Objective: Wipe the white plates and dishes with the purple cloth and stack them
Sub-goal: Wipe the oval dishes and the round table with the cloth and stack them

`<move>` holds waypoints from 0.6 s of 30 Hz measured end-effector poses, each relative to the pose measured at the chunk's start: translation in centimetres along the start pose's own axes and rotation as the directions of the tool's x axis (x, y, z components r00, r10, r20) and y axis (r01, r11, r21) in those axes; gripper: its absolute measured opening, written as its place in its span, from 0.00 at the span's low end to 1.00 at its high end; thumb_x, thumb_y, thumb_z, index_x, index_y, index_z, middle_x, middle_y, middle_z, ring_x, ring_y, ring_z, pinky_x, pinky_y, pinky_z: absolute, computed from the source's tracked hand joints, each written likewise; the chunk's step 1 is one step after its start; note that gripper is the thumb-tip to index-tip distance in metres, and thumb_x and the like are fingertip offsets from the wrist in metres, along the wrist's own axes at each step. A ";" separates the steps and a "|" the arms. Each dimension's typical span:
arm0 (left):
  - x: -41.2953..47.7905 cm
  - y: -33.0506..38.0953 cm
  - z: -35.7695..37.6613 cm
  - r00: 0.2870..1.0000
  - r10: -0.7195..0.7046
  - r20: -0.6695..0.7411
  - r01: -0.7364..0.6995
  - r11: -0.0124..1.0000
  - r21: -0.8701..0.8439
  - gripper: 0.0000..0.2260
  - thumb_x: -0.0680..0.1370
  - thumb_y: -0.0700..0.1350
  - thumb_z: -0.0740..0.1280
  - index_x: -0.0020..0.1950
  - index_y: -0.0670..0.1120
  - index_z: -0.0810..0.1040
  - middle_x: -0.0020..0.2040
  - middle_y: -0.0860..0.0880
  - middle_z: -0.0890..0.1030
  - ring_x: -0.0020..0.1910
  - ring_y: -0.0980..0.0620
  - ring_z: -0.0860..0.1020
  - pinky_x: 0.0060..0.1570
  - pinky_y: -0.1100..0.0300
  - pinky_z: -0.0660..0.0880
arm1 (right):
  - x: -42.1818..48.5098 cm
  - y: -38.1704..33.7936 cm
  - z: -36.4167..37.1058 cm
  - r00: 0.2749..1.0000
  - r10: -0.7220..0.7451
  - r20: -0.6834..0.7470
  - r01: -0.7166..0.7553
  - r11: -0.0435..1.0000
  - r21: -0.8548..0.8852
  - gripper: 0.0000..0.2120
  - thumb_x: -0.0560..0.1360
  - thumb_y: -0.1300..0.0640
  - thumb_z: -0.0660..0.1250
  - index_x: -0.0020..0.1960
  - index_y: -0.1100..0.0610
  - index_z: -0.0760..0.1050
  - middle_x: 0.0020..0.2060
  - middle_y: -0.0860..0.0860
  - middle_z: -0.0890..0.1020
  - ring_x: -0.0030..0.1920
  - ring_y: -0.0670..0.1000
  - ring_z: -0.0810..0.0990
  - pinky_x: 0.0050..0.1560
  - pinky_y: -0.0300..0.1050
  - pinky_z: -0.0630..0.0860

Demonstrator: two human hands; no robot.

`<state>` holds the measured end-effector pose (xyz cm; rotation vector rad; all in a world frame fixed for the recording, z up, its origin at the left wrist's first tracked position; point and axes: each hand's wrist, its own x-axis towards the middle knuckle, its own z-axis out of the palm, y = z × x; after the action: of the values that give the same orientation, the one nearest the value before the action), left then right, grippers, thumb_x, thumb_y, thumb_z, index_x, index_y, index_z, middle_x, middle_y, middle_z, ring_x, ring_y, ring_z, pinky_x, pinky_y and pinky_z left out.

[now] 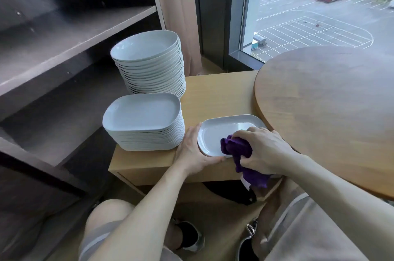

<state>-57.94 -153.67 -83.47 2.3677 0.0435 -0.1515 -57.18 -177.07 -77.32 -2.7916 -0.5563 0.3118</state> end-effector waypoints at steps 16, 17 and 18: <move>3.0 4.9 -2.3 0.968 -0.059 0.244 -0.028 0.941 0.338 0.69 0.61 0.58 0.85 0.83 0.56 0.35 0.83 0.49 0.47 0.82 0.46 0.44 0.79 0.46 0.50 | -1.6 1.8 0.4 0.997 -0.048 -0.061 0.048 0.999 -0.012 0.27 0.72 0.40 0.65 0.71 0.39 0.67 0.59 0.47 0.76 0.59 0.54 0.73 0.57 0.54 0.69; 3.2 5.0 -2.5 0.964 -0.075 0.254 -0.022 0.934 0.358 0.70 0.60 0.59 0.85 0.82 0.56 0.33 0.83 0.49 0.46 0.82 0.45 0.43 0.79 0.45 0.50 | -1.6 1.7 0.3 0.997 -0.054 -0.055 0.053 0.999 -0.013 0.27 0.72 0.40 0.65 0.70 0.39 0.67 0.59 0.47 0.76 0.59 0.54 0.73 0.58 0.54 0.69; 3.3 5.2 -2.6 0.962 -0.083 0.260 -0.021 0.927 0.374 0.71 0.60 0.59 0.85 0.82 0.56 0.32 0.83 0.48 0.45 0.82 0.45 0.43 0.79 0.45 0.50 | -1.6 1.8 0.3 0.997 -0.056 -0.055 0.055 0.998 -0.010 0.27 0.73 0.40 0.65 0.70 0.39 0.67 0.59 0.47 0.76 0.59 0.54 0.73 0.58 0.54 0.68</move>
<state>-54.01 -155.67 -78.46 2.7037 -0.0872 -0.5432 -58.08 -179.20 -77.89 -2.7776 -0.6219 0.2200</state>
